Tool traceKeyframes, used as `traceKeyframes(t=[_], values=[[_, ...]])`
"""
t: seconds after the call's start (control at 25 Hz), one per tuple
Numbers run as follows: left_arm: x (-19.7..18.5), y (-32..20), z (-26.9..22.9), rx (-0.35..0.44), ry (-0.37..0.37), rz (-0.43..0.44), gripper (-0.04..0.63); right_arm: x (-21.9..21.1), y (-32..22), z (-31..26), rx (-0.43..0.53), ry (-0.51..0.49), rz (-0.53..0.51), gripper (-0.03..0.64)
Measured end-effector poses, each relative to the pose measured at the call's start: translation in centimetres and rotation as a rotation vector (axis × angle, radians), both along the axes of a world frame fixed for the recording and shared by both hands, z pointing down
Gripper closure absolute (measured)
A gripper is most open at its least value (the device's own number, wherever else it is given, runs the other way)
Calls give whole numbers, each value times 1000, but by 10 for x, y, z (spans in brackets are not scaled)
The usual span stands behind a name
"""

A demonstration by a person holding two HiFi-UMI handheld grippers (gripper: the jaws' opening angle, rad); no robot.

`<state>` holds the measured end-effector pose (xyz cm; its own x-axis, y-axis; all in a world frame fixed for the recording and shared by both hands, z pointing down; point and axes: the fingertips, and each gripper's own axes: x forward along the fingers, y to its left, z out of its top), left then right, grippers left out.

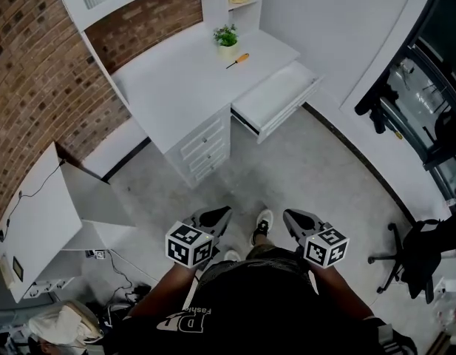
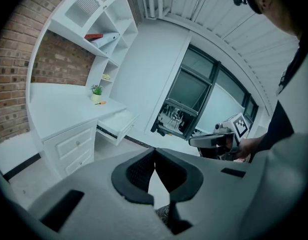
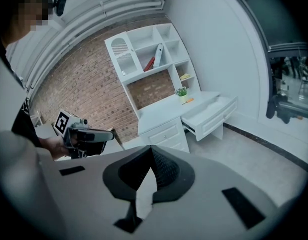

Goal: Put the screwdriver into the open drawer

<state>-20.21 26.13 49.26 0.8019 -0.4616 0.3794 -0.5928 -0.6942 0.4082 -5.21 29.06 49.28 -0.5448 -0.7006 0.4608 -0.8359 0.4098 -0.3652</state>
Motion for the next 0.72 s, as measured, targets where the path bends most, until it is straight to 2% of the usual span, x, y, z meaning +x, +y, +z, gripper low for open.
traceKeyframes(t=[0.32,0.72], values=[[25,-57,-2,10,-33,7,577,28,-67,-3,21,-20,8,612],[80,-149,-21,30,-52,-13,577,77,-162,-12,24,-39,-21,614]])
